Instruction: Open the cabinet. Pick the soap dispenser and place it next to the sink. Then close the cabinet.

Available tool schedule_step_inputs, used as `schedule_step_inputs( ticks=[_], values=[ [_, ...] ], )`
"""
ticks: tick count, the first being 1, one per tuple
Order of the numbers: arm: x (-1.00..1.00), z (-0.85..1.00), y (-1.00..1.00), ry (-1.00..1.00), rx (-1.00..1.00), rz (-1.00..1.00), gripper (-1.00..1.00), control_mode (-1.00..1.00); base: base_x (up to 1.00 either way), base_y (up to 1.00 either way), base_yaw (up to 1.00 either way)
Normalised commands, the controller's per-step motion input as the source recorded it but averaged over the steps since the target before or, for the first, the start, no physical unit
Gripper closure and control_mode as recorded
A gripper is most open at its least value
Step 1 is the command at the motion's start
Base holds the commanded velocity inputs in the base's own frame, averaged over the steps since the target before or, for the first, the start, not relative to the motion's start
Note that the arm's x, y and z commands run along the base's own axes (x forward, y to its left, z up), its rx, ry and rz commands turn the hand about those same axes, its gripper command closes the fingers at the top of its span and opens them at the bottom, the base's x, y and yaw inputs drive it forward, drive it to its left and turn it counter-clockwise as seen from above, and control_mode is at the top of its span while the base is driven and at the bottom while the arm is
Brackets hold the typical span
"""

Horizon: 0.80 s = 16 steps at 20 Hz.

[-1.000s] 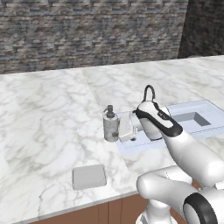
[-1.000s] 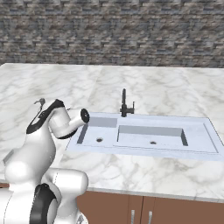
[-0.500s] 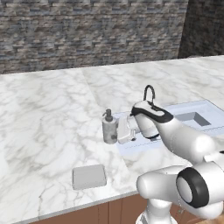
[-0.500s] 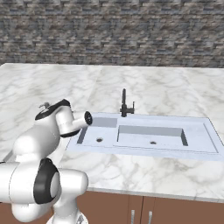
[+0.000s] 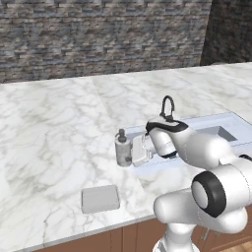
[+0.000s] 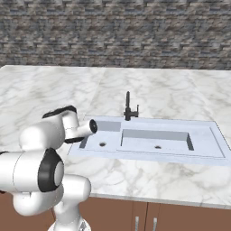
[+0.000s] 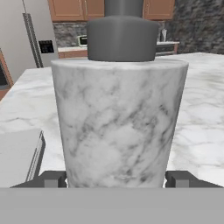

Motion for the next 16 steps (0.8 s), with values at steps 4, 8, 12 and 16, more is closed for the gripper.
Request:
schedule_step_inputs(
  ticks=[4,8,12,16],
  values=[
    [0.0,-0.2,0.0,0.0,-0.01,0.0,1.0,-1.0,0.0,0.0,0.0],
    [0.0,-0.14,0.0,0.0,-0.01,0.0,1.0,-1.0,0.0,0.0,0.0],
    [0.0,-0.16,0.0,0.0,0.0,0.0,1.0,-1.0,0.0,0.0,0.0],
    [0.04,-0.14,0.0,0.0,0.0,0.0,1.0,-1.0,0.0,0.0,0.0]
  ],
)
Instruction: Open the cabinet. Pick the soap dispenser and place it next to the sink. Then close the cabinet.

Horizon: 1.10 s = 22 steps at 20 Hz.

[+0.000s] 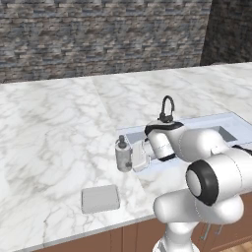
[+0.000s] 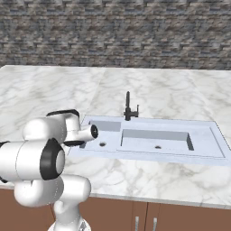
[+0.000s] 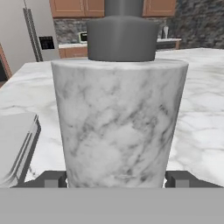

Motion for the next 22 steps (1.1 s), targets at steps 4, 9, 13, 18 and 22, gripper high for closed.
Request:
schedule_step_inputs(
  ticks=[4,9,13,18,22],
  values=[
    [0.04,-0.15,0.0,0.0,0.0,0.0,1.0,-1.0,0.0,0.0,0.0],
    [0.04,-0.19,0.0,0.0,0.0,0.0,1.0,-1.0,0.0,0.0,0.0],
    [0.0,-0.27,0.0,-0.01,0.0,0.0,1.0,-1.0,0.0,0.0,0.0],
    [0.0,-0.31,0.0,0.0,0.0,0.0,1.0,-1.0,0.0,0.0,0.0],
    [0.0,-0.28,0.0,0.0,-0.01,0.0,1.0,-1.0,0.0,0.0,0.0]
  ],
)
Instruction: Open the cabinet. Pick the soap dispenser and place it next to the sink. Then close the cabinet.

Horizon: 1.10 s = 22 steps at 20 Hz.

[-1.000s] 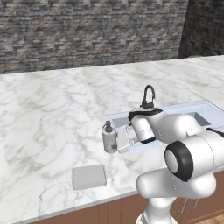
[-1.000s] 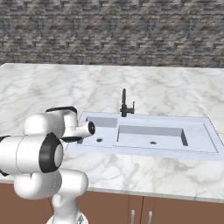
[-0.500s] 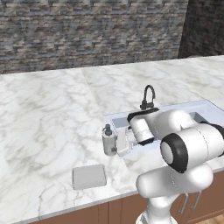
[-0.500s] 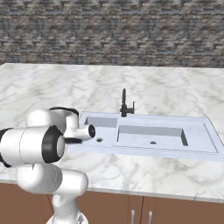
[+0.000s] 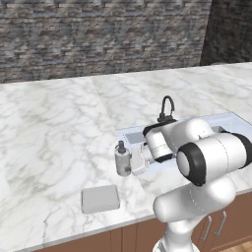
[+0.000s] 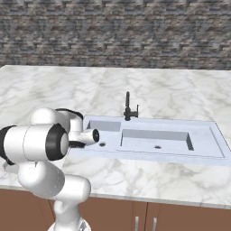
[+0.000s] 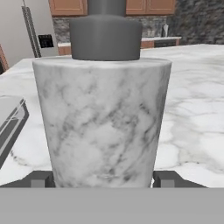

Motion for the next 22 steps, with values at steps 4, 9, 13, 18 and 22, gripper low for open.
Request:
schedule_step_inputs(
  ticks=[4,9,13,18,22],
  values=[
    [0.0,-0.07,0.0,0.0,0.0,0.0,1.0,-1.0,0.0,0.0,0.0],
    [0.0,0.0,0.0,0.0,0.0,0.0,-1.0,-1.0,0.0,0.0,0.0],
    [0.0,0.0,0.0,0.0,0.0,0.0,-1.0,-1.0,0.0,0.0,0.0],
    [-0.01,0.0,0.0,0.0,0.0,0.0,-1.0,-1.0,0.0,0.0,0.0],
    [-0.1,0.0,0.0,0.0,0.0,0.0,-1.0,-1.0,0.0,0.0,0.0]
  ],
)
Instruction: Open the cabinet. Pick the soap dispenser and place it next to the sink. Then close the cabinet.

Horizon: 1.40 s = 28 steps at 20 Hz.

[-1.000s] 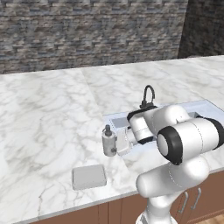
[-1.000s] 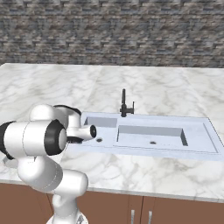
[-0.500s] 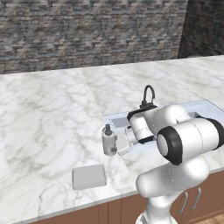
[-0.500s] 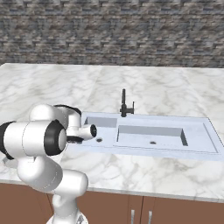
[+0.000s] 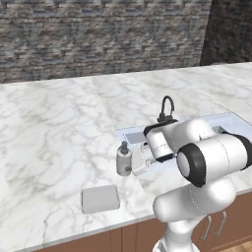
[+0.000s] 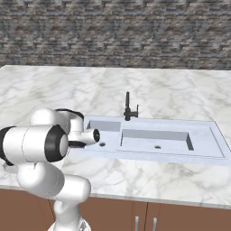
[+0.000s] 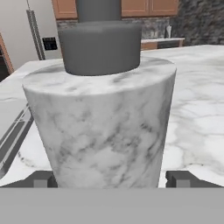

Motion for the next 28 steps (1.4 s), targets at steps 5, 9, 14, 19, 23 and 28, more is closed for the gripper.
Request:
schedule_step_inputs(
  ticks=[5,9,14,19,23,28],
  values=[
    [-0.24,0.03,-0.13,0.0,0.0,0.0,-1.0,-1.0,0.0,0.0,0.0],
    [-0.17,0.28,-0.32,0.0,0.0,0.0,-1.0,-1.0,0.0,0.0,0.0],
    [-0.03,0.55,-0.4,0.04,0.0,0.0,-1.0,-1.0,0.0,0.0,0.0],
    [0.0,0.79,-0.5,0.13,-0.02,-0.1,-1.0,-1.0,0.0,0.0,0.0],
    [-0.04,0.99,-0.4,0.15,-0.05,-0.2,-1.0,-1.0,0.0,0.0,0.0],
    [-0.37,1.0,-0.16,0.13,-0.09,-0.21,-1.0,-1.0,0.0,0.0,0.0]
  ],
)
